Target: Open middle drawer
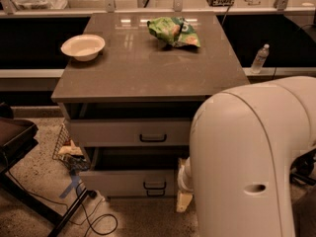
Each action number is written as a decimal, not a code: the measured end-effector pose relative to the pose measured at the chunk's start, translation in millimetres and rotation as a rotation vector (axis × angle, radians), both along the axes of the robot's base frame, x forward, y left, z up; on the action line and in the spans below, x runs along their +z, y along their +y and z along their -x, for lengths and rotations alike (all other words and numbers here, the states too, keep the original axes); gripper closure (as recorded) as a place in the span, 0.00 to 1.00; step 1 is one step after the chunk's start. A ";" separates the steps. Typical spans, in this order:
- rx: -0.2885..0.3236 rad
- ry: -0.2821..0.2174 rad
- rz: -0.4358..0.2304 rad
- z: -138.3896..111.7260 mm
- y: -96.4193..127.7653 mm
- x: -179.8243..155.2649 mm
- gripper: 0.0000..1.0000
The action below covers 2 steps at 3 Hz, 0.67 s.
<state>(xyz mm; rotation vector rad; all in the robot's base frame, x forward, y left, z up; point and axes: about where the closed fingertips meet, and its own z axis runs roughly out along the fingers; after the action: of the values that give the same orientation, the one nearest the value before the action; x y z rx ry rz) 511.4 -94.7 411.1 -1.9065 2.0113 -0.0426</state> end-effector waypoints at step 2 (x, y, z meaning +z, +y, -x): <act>0.027 0.070 0.093 -16.4 -8.9 3.2 0.00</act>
Offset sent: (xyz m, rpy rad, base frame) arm 0.0087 -0.0006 -0.0017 -0.0505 0.0549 0.0221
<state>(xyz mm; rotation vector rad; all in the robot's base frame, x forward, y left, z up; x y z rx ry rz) 527.8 -103.6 414.3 -2.0184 2.0613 -0.0639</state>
